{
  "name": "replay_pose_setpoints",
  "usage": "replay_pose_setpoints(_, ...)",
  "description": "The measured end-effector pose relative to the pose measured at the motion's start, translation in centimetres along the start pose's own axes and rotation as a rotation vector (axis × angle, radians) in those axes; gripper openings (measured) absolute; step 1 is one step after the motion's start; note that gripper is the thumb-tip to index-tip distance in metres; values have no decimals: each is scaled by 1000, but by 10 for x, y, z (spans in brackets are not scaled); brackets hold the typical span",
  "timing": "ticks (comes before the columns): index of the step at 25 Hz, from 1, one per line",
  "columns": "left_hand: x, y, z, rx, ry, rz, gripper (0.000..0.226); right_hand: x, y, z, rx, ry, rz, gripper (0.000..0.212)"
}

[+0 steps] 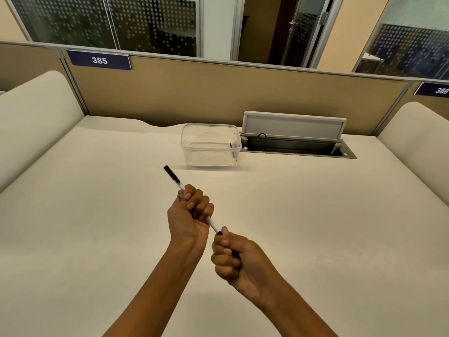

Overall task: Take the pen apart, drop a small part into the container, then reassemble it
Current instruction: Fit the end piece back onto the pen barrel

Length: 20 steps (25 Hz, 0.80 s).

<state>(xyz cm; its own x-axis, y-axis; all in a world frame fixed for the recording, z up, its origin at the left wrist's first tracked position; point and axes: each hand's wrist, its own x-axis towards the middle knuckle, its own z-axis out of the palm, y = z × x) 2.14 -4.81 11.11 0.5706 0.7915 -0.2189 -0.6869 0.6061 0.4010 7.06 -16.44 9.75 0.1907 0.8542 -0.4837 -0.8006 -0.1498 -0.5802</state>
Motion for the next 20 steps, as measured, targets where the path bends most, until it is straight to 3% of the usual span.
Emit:
replay_pose_setpoints(1,-1,0,1,3,-4,1,46,0,-2,0,199,-50,88,31)
replay_pose_setpoints(3,0,-1,2,13,7,8,43,-1,-6,0,207,-48,83,29)
replay_pose_setpoints(5,1,-1,3,18,41,16,42,-1,-5,0,-245,78,-130,37)
replay_pose_setpoints(8,0,-2,4,10,86,26,41,2,3,-8,-1106,338,-716,36)
replay_pose_setpoints(10,-1,-4,5,6,104,34,41,4,6,-10,-1377,354,-911,33)
replay_pose_setpoints(12,-2,-5,6,21,97,36,41,5,8,-10,-1440,361,-934,30)
replay_pose_setpoints(14,-3,-5,8,54,67,32,40,4,7,-3,-1161,362,-752,34)
replay_pose_setpoints(17,-5,-2,7,60,1,6,39,3,-5,4,-137,141,-52,41)
replay_pose_setpoints(18,-5,-1,6,53,-20,-5,39,3,-6,2,93,86,73,40)
replay_pose_setpoints(20,-6,0,3,64,-42,-8,38,0,-6,1,179,50,105,40)
